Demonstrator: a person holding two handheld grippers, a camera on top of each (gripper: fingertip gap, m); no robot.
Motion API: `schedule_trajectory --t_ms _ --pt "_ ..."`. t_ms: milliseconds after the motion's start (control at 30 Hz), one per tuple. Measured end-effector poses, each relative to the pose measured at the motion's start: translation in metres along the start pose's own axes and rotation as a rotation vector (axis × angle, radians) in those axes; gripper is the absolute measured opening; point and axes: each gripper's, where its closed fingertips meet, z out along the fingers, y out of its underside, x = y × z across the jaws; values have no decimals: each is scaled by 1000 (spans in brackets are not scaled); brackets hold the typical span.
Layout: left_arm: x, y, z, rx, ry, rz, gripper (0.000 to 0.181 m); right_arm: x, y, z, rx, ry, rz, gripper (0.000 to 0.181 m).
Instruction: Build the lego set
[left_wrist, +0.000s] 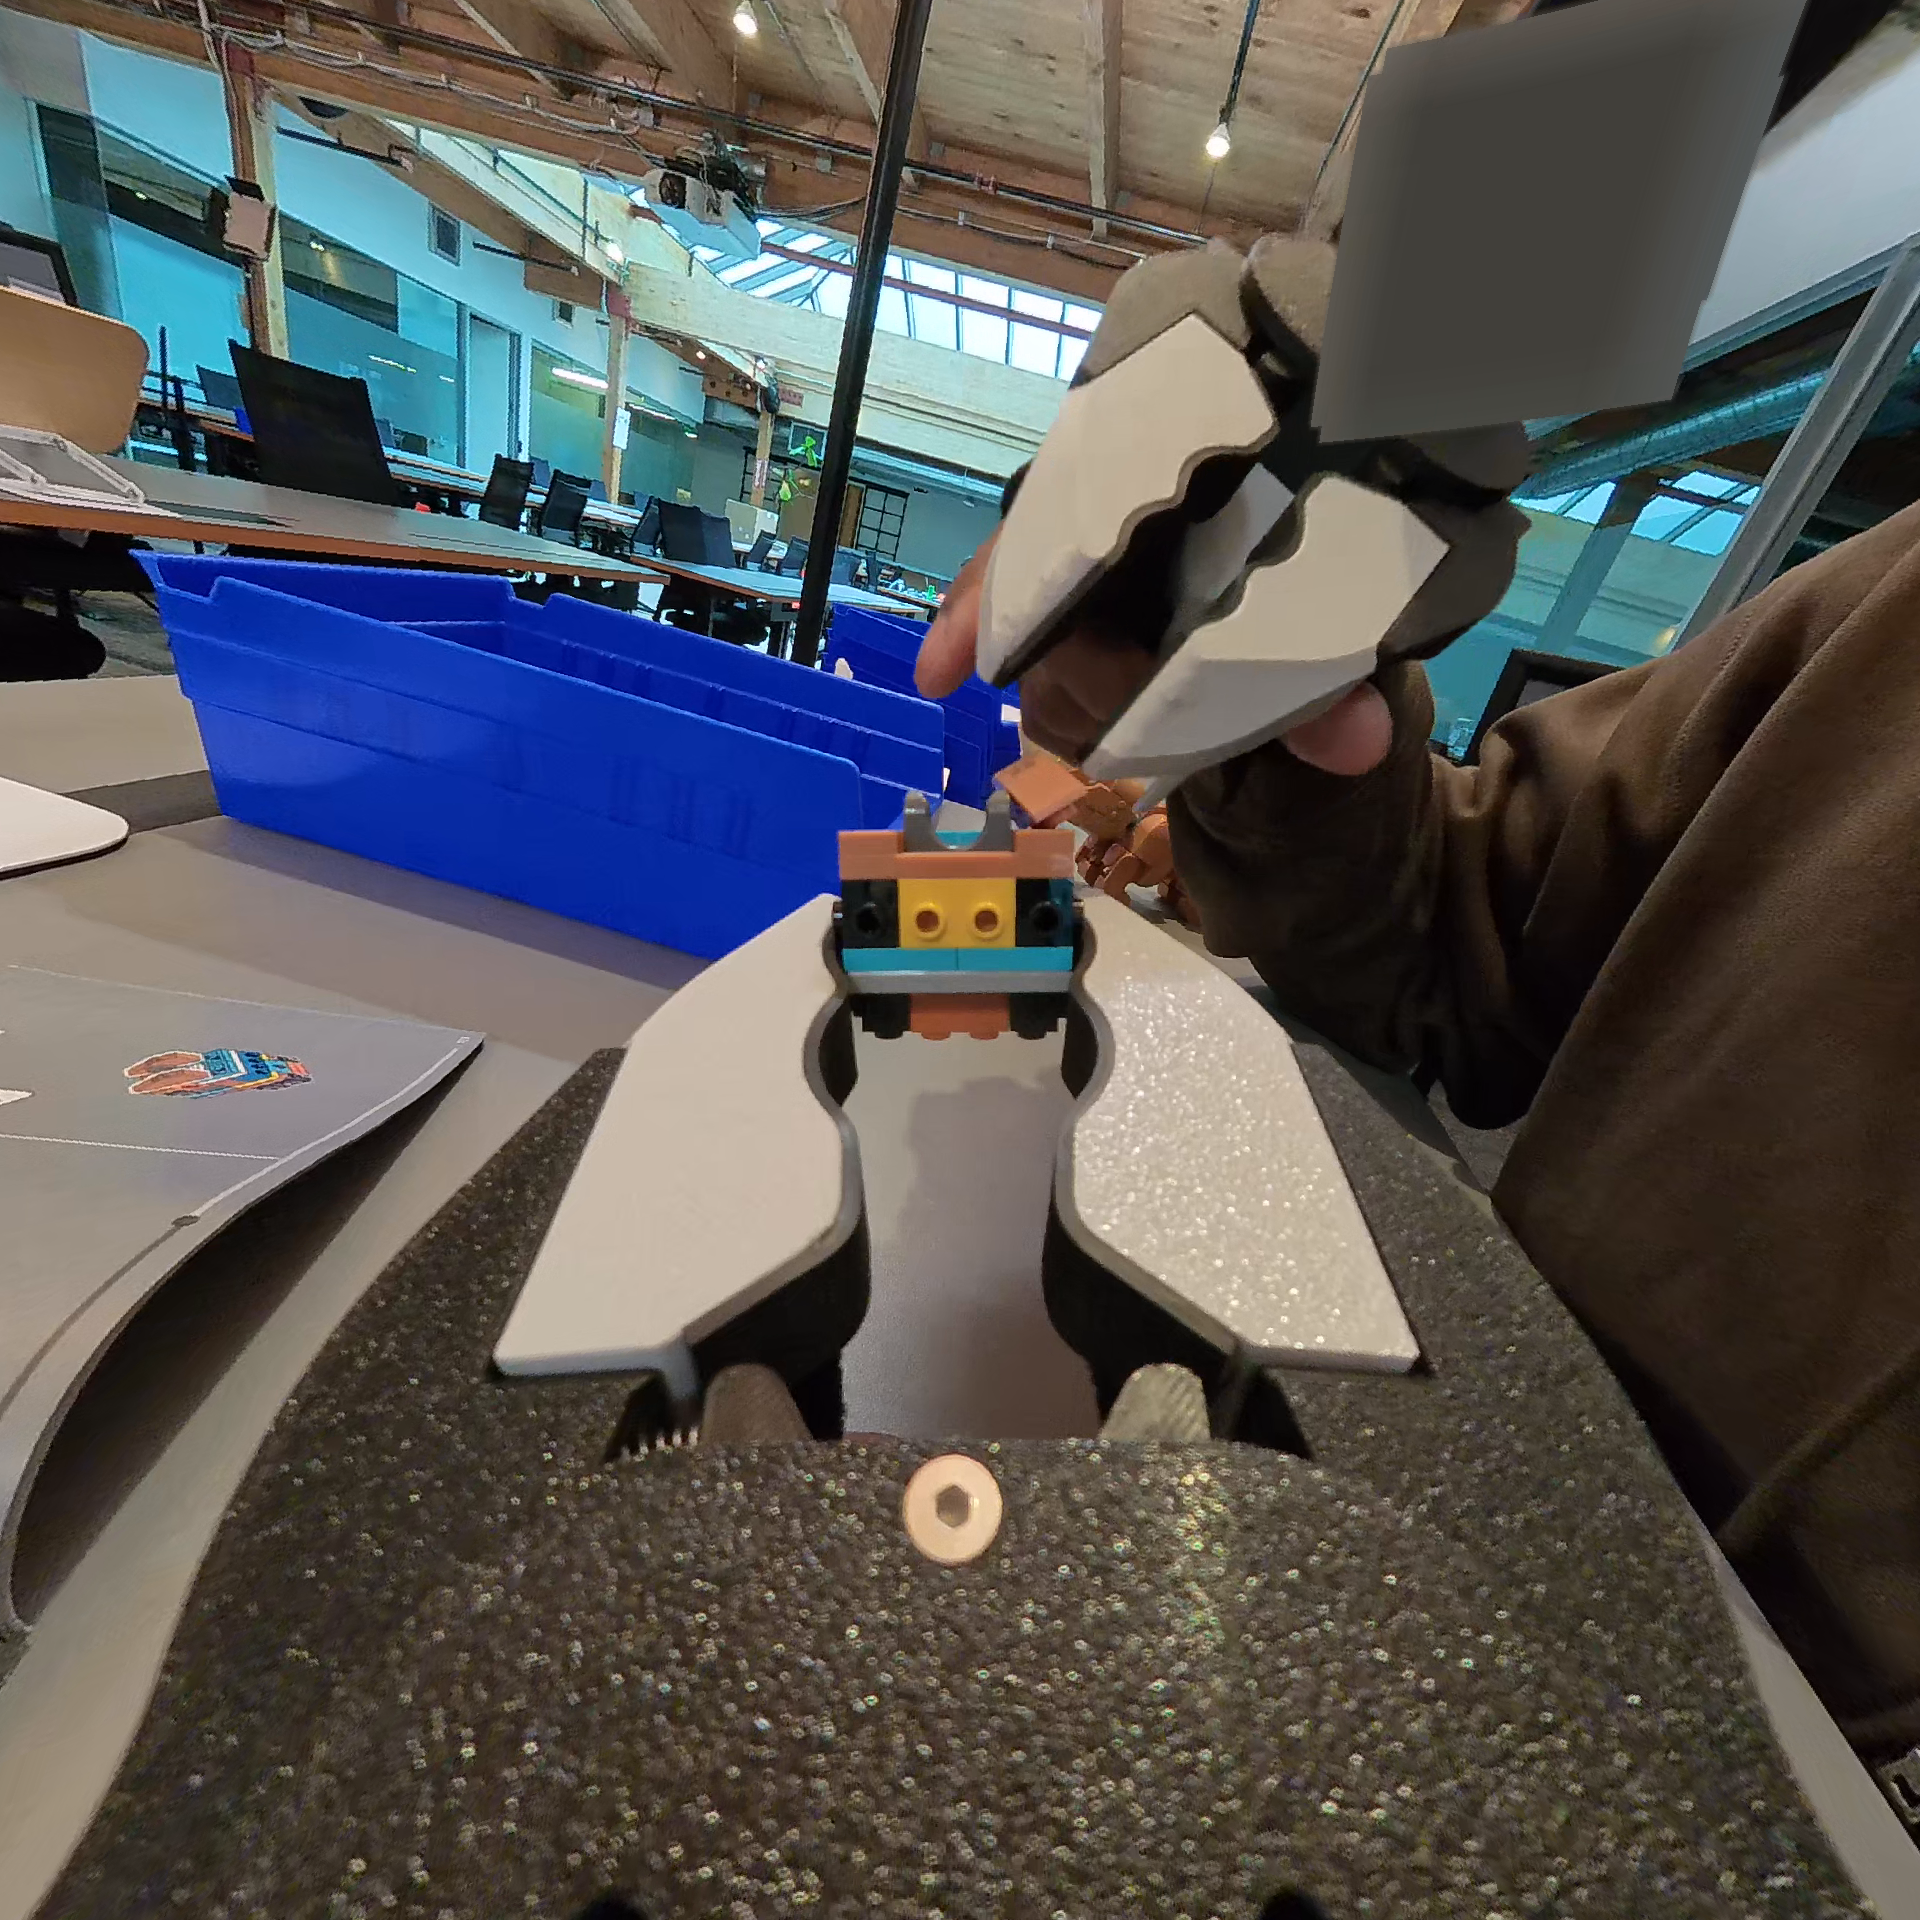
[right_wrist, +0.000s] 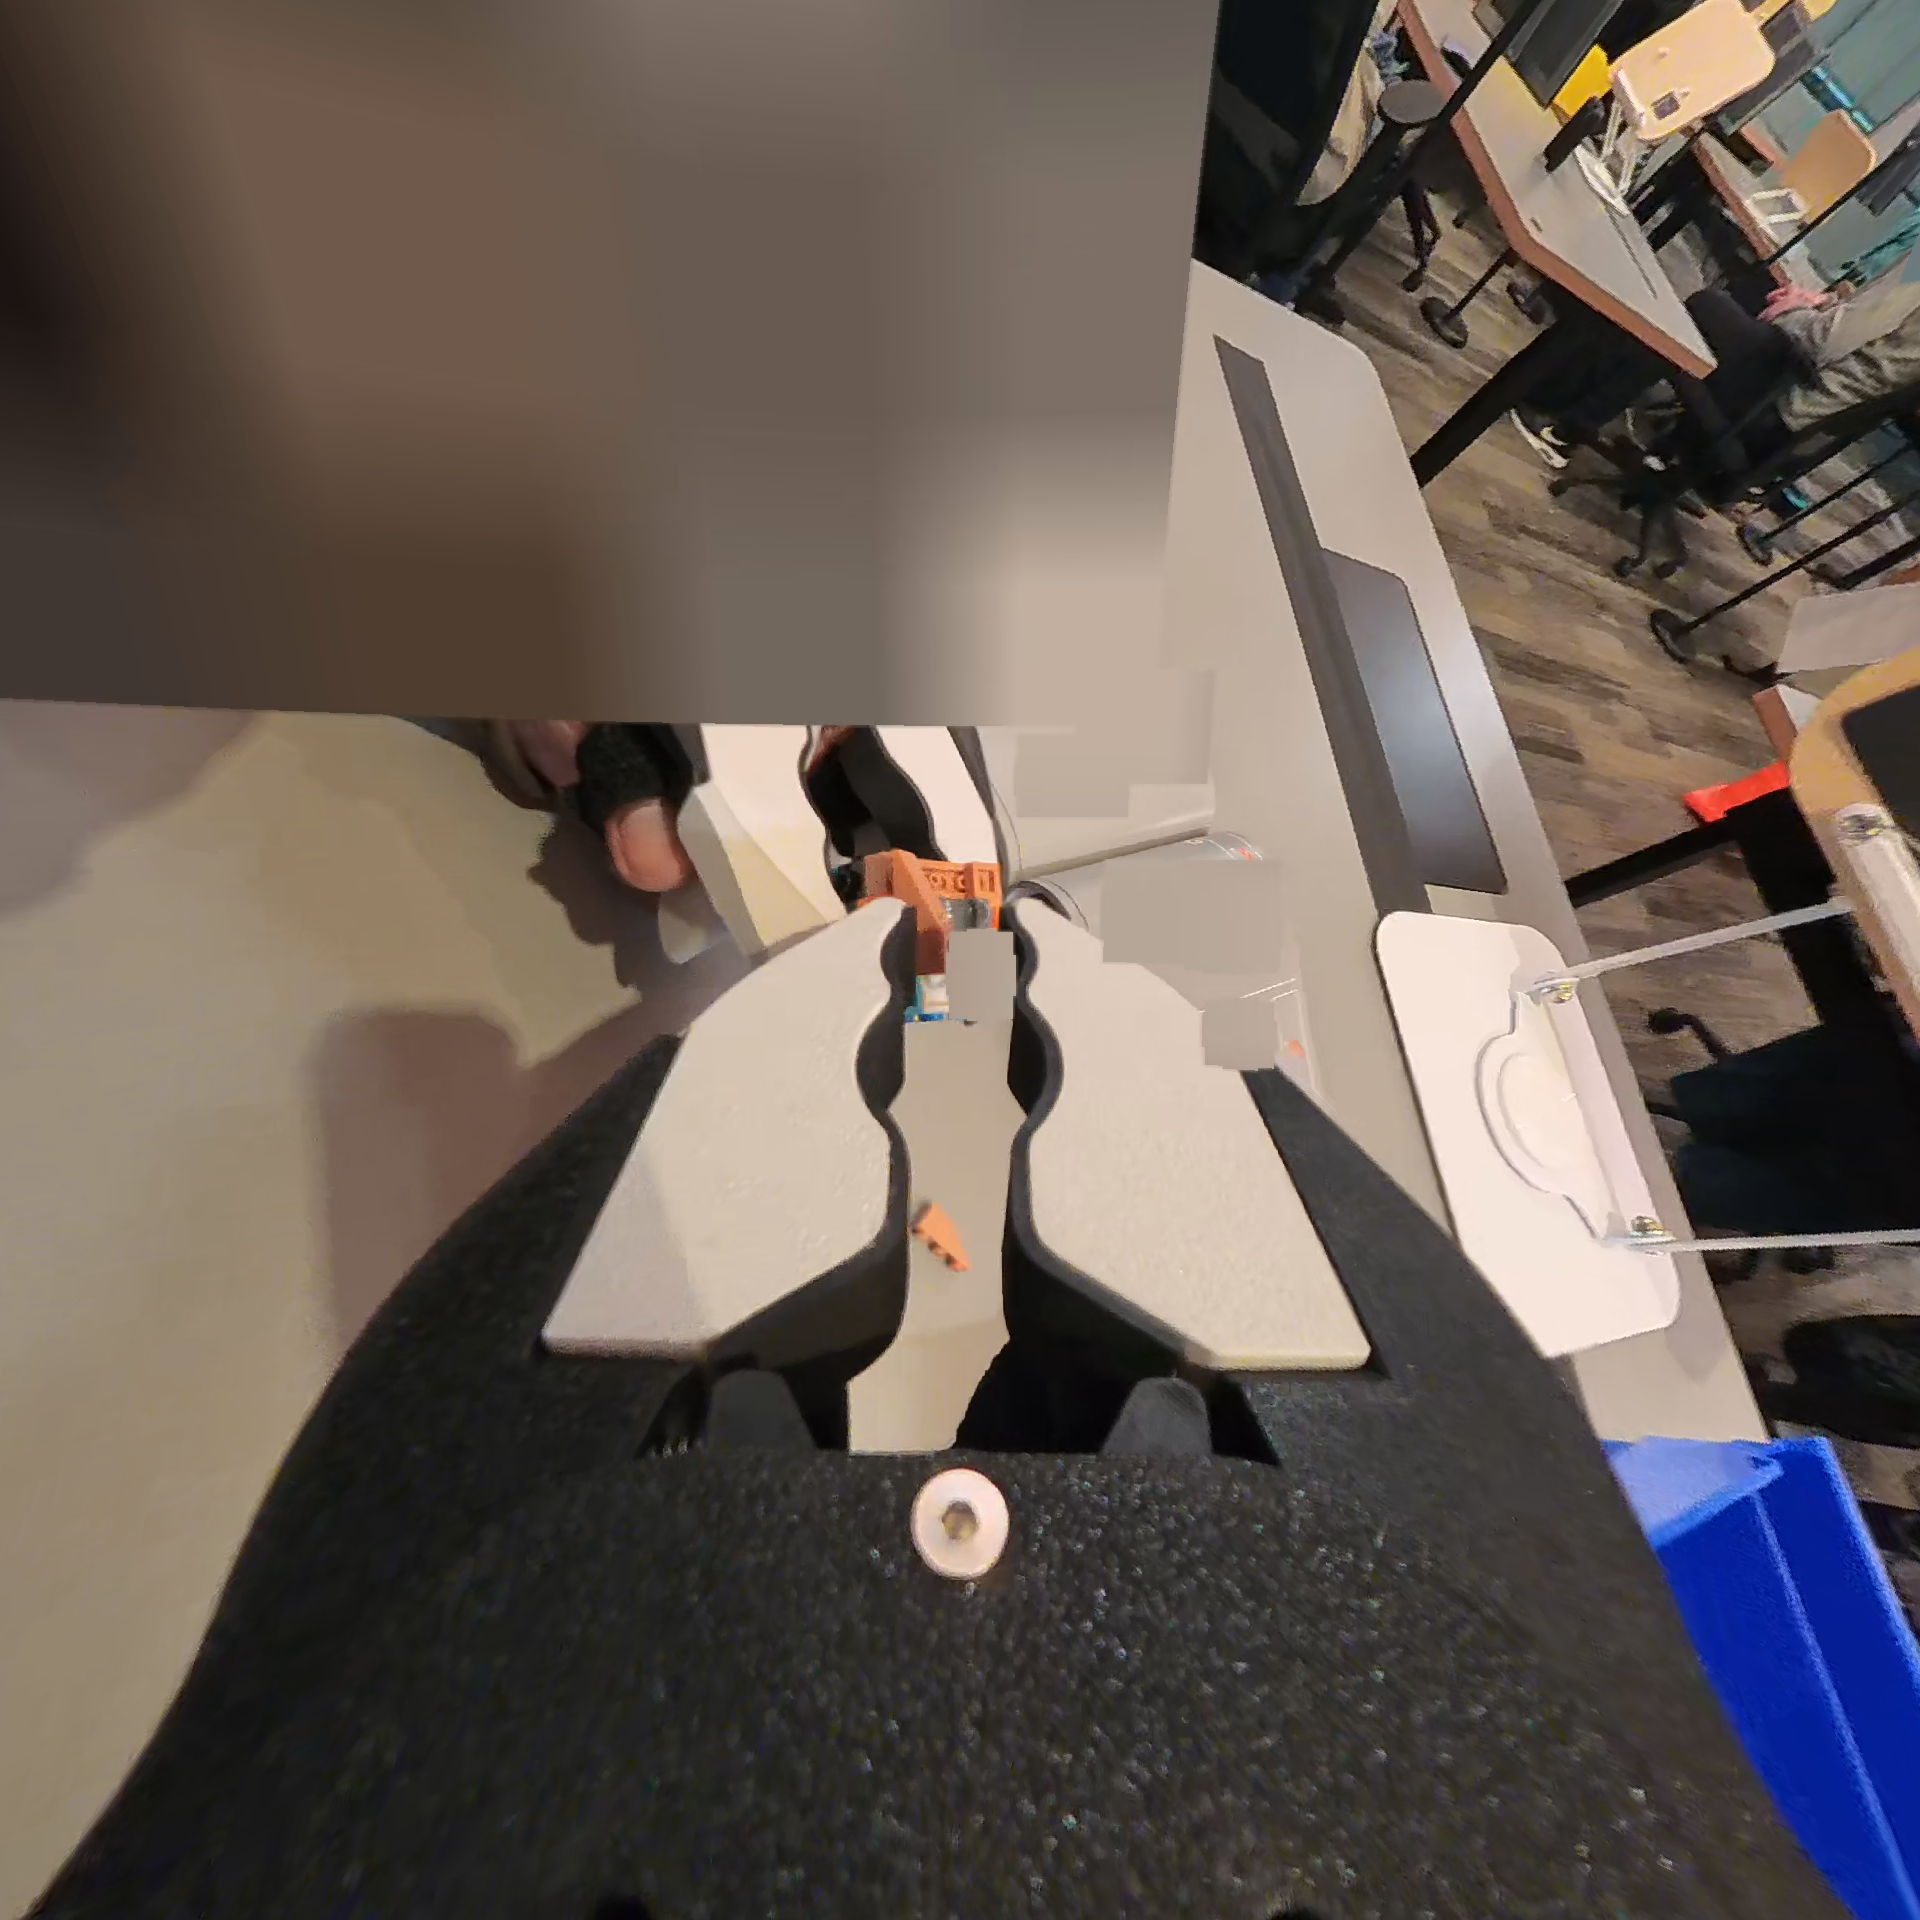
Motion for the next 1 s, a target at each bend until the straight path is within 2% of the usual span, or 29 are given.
schedule_trajectory --t_ms 267,767,1000 --pt "0 0 0 0 -2 -1 37 -4 4 4 -17 -32 23 5" --pt "-5 0 -1 0 -26 -17 37 0 5 9 -111 131 -101 4" --pt "-6 2 -1 -10 -38 -16 37 0 7 10 -136 154 -115 4"
